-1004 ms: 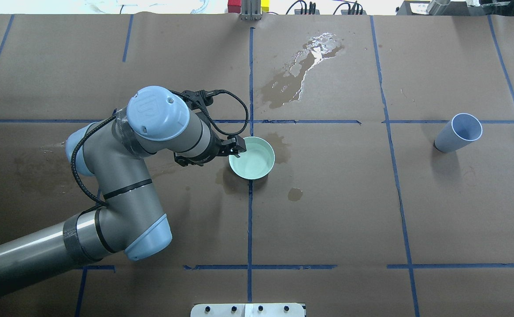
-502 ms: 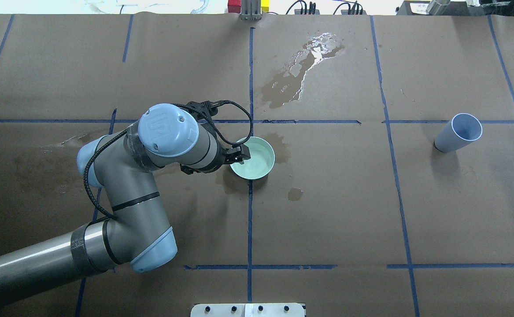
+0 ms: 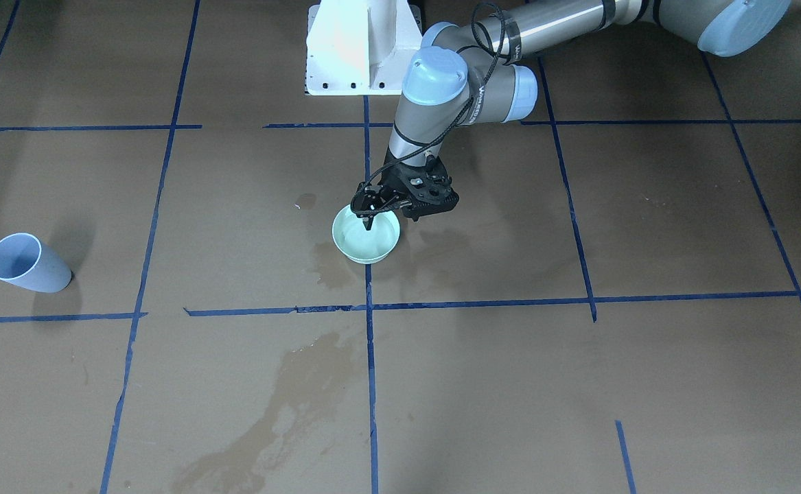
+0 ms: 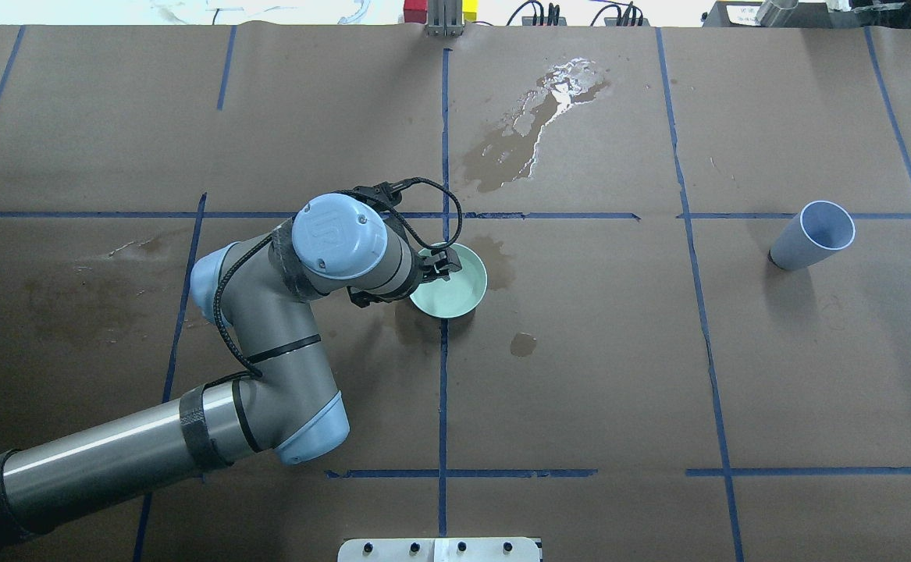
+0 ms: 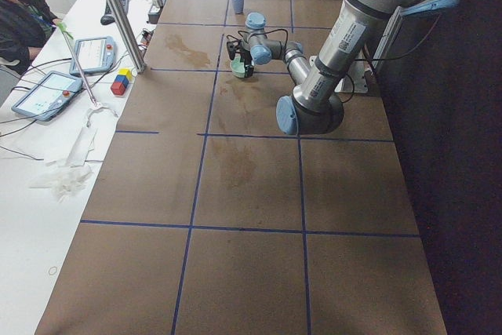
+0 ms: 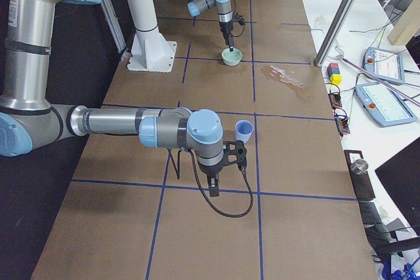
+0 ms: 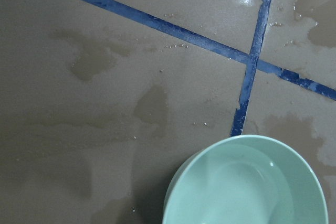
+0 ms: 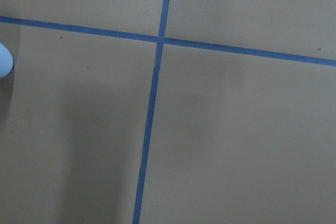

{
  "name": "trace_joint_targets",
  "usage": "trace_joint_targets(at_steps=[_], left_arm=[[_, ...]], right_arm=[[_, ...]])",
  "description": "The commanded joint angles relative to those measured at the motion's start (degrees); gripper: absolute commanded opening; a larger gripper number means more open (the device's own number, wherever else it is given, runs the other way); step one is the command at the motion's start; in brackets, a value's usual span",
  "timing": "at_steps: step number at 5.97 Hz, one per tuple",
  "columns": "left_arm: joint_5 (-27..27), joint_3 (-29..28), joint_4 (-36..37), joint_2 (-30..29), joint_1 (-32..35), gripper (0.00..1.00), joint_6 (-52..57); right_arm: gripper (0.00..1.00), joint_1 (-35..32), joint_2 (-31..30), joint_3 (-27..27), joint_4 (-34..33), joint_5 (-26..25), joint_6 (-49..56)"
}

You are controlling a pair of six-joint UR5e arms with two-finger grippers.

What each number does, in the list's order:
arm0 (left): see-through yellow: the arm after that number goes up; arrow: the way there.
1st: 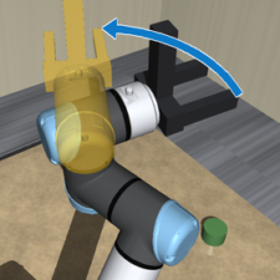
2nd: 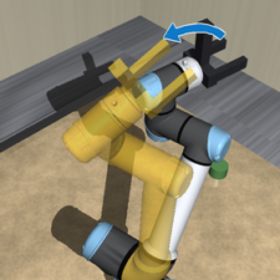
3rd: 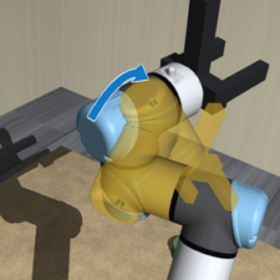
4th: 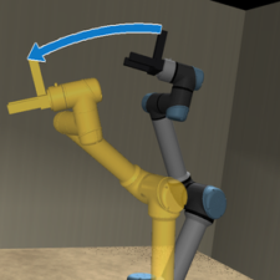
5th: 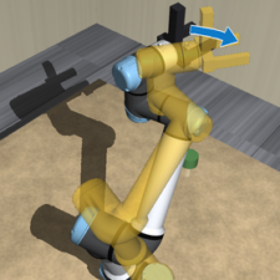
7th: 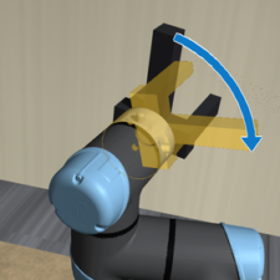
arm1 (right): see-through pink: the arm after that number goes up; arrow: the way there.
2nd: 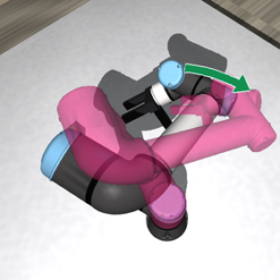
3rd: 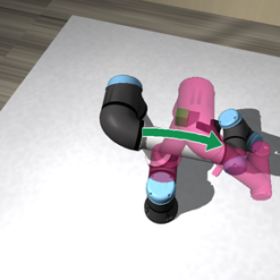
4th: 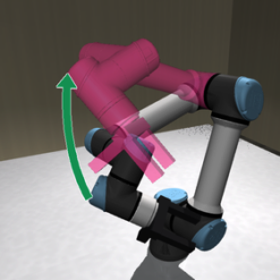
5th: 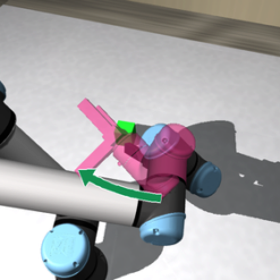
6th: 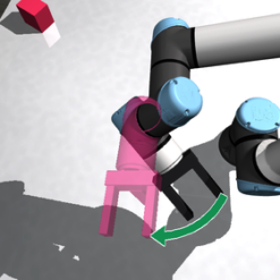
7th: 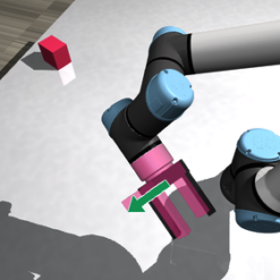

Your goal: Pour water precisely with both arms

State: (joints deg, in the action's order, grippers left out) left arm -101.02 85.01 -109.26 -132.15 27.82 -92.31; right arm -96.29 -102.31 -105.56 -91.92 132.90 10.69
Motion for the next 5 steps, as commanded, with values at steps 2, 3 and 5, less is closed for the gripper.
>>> trace_joint_targets(at_steps=[2,3,5], left_arm=[[0.0,-1.2,-0.1,-0.2,-0.8,0.29,2.2],[-0.1,-1.1,-0.1,-0.2,-0.8,0.08,2.8],[-0.1,-1.0,0.0,-0.2,-0.8,0.01,2.8]], right_arm=[[1.00,0.0,-0.1,0.1,0.1,-0.1,0.2],[1.00,0.1,-0.1,0.1,0.0,-0.1,0.2],[1.00,0.0,-0.1,0.4,0.1,-0.1,0.0]])
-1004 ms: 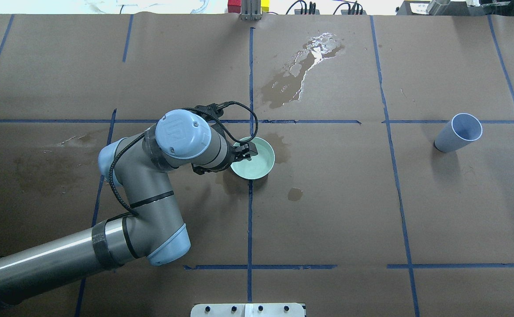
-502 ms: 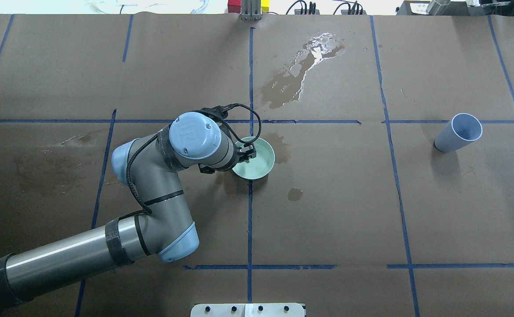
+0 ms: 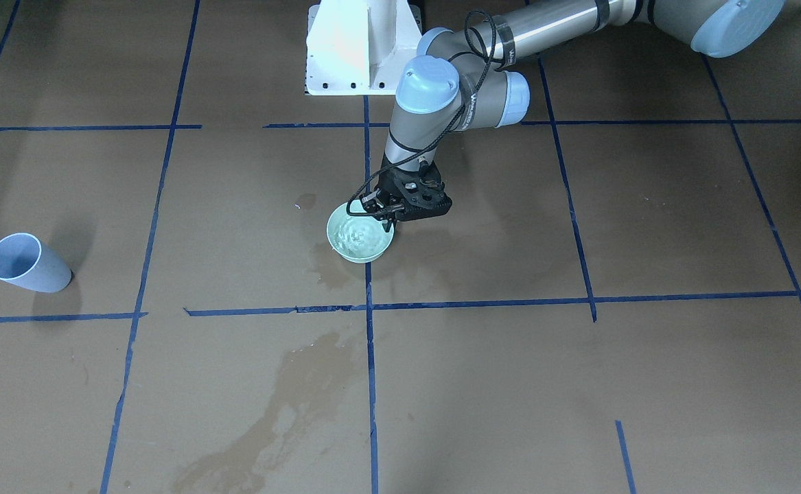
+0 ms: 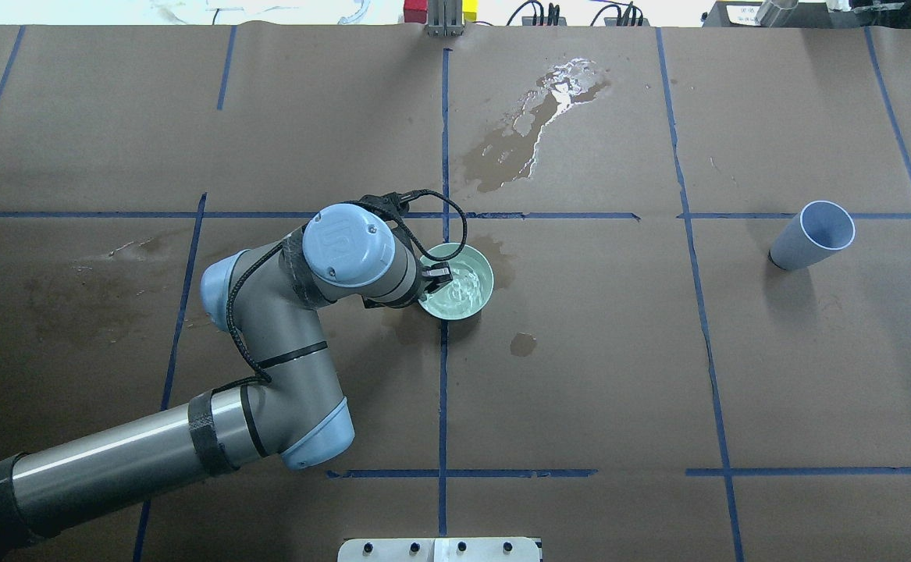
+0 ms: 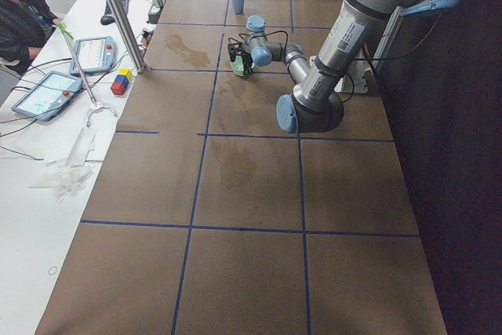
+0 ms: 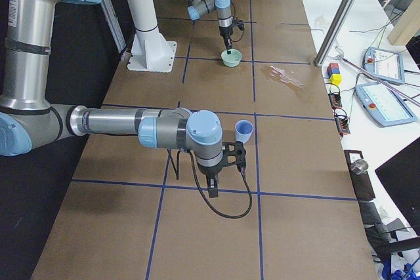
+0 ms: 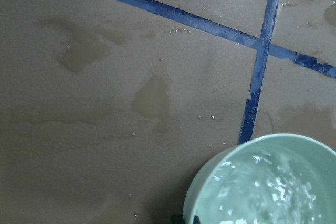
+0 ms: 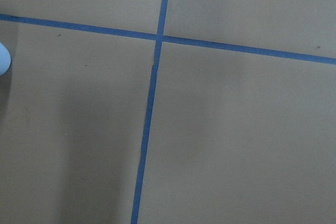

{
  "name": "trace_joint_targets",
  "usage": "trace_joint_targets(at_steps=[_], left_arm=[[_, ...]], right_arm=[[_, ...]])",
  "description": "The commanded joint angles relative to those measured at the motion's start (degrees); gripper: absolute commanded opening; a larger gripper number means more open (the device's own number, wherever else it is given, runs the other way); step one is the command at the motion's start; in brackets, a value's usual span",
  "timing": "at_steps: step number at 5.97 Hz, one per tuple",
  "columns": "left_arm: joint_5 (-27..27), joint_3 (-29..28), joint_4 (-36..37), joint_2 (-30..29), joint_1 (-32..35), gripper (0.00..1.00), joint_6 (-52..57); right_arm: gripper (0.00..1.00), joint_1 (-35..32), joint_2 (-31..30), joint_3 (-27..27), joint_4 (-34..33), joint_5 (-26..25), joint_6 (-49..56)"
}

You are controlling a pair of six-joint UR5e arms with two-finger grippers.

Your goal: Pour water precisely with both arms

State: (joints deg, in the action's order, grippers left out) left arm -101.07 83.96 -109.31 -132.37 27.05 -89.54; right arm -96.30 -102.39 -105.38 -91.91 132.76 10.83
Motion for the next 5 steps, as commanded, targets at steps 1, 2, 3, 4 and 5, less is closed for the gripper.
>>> trace_joint_targets(at_steps=[1,2,3,4,5], left_arm=[[-0.2,0.5,0.1,0.0,0.2,0.00,0.1],[-0.3,1.0,0.3,0.0,0.5,0.00,0.1],[-2.0,2.2,0.6,0.3,2.1,0.00,0.1],[-6.4,3.6,0.8,0.8,4.6,0.00,0.1],[-8.0,5.7,0.9,3.5,6.8,0.00,0.2]], right_arm=[[1.00,0.0,0.0,0.3,0.1,0.0,-0.2],[1.00,0.1,0.0,0.3,0.0,0.0,-0.5],[1.00,0.1,0.0,0.3,0.0,0.0,-0.5],[1.00,0.1,0.0,0.3,0.0,0.0,-0.5],[1.00,0.1,0.1,0.3,0.0,0.1,-0.5]])
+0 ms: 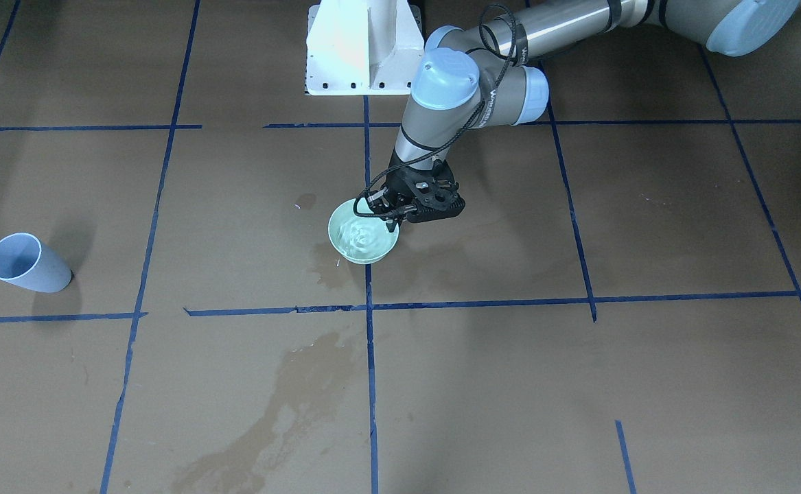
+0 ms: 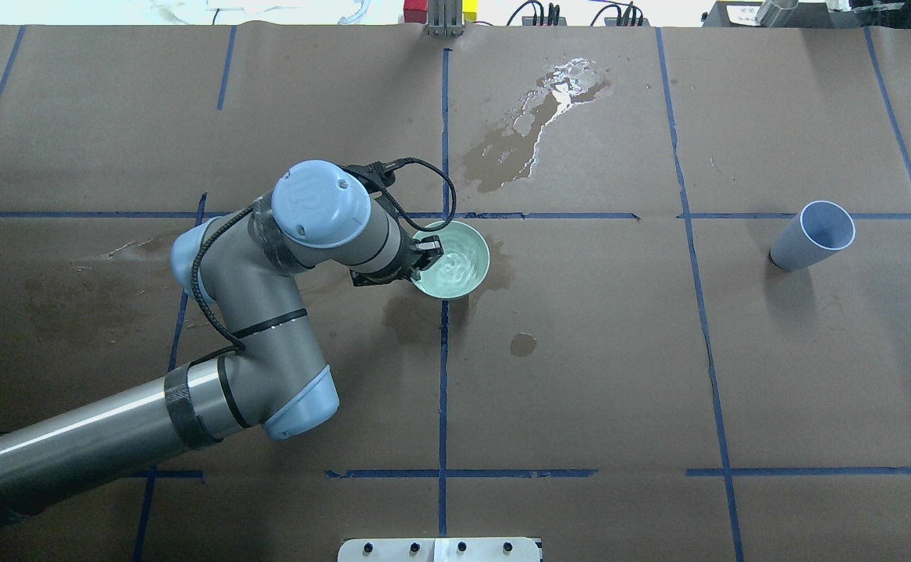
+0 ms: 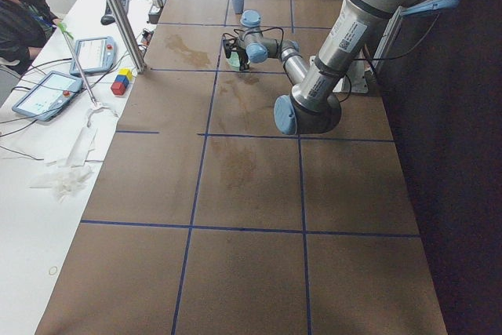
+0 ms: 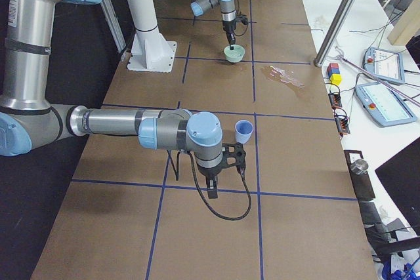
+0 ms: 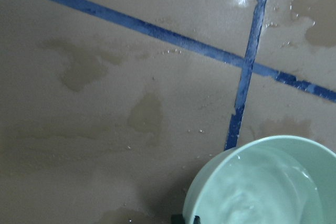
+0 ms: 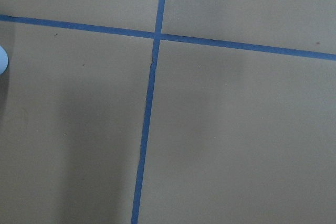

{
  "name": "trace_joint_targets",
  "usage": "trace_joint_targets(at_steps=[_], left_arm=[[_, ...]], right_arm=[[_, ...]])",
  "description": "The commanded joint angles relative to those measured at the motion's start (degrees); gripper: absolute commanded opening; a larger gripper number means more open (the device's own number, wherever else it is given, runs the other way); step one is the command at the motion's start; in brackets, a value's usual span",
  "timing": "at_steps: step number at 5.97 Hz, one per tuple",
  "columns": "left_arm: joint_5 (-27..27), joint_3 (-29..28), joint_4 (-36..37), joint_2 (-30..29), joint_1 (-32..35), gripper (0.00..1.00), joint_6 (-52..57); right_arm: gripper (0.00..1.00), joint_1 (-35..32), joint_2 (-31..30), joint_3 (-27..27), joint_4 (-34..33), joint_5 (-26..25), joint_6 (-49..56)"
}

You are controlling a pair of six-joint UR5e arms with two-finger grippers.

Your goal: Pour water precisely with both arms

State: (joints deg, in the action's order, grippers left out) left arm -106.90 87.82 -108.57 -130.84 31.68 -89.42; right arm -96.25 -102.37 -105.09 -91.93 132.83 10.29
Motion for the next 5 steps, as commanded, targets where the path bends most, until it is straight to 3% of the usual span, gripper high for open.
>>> trace_joint_targets(at_steps=[1,5], left_arm=[[-4.8,5.4,0.2,5.9,5.1,0.00,5.3],[-18.3,12.4,-0.6,22.2,19.6,0.00,27.3]], right_arm=[[1.00,0.2,0.1,0.0,0.0,0.1,-0.1],[1.00,4.0,0.2,0.1,0.0,0.2,-0.1]])
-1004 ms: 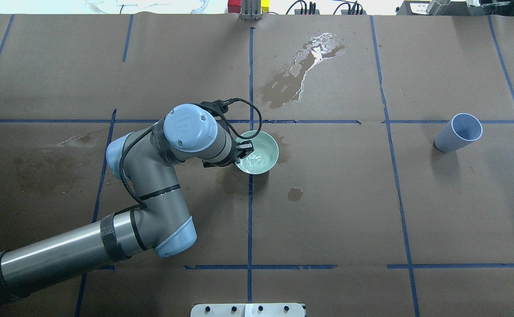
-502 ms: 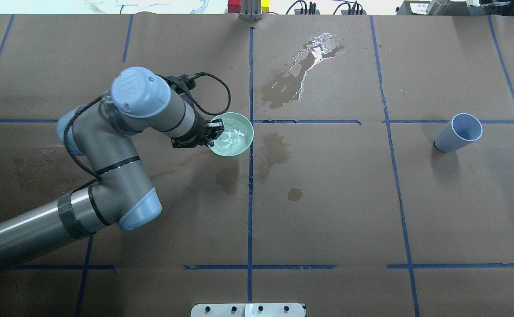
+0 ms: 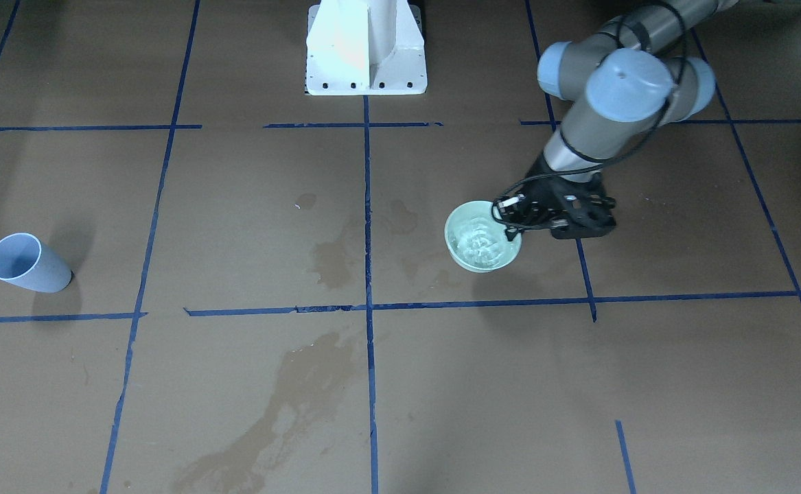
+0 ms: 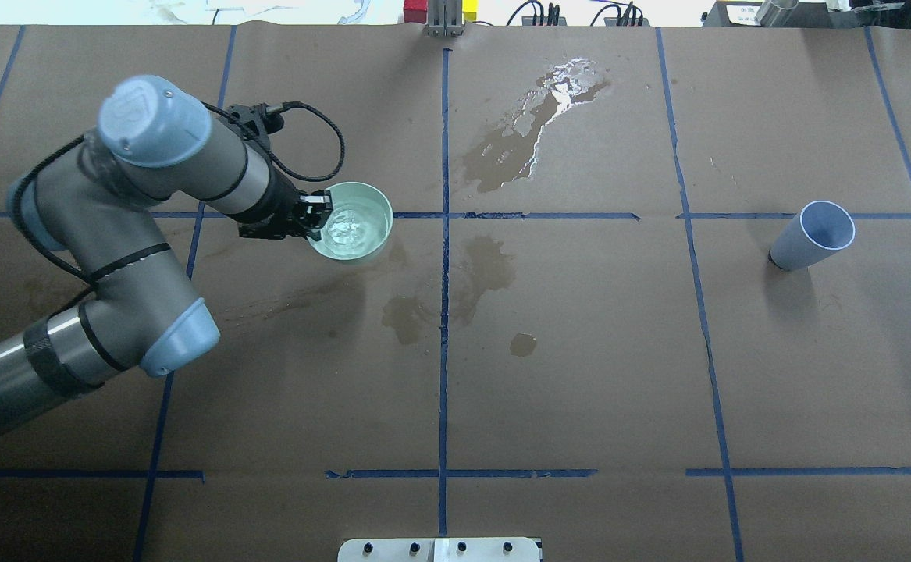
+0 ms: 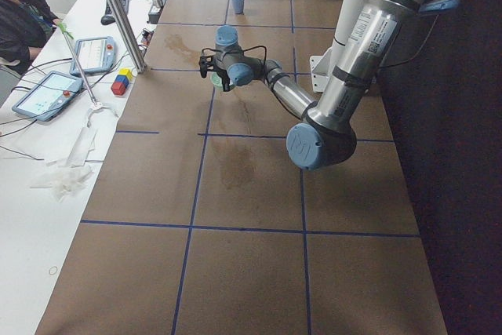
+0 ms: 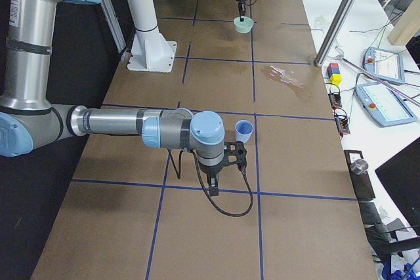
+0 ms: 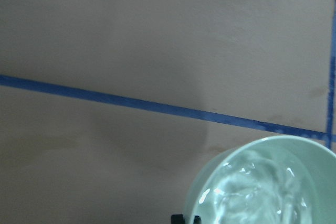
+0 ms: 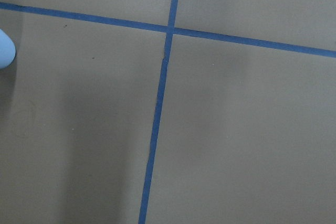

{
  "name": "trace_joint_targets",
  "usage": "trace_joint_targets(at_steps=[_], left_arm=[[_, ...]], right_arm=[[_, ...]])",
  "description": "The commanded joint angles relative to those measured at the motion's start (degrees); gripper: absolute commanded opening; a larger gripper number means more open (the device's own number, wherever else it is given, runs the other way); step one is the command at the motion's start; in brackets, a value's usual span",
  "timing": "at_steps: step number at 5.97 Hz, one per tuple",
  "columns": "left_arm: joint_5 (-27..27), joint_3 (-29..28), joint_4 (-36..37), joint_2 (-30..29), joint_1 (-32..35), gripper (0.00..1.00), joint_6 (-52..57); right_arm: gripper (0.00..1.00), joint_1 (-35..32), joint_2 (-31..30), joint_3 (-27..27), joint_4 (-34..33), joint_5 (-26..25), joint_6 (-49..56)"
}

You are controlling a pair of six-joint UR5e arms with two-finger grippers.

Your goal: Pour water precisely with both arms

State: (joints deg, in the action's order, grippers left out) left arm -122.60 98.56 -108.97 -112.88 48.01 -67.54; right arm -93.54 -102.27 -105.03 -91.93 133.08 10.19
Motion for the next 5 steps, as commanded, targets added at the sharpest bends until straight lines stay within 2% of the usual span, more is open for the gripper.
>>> trace_joint_targets(at_steps=[1,3,5], left_arm=[[-4.0,3.0,-0.4,8.6,6.3,0.00,11.7],[-9.9,2.1,-6.0,16.3,12.3,0.00,20.0],[-14.0,0.4,-6.6,22.6,18.8,0.00,32.5]], right_arm=[[1.00,2.0,0.1,0.0,0.1,0.0,0.0],[1.00,2.1,0.3,0.0,0.1,0.0,0.0],[1.00,2.1,0.4,0.0,0.1,-0.2,0.0]])
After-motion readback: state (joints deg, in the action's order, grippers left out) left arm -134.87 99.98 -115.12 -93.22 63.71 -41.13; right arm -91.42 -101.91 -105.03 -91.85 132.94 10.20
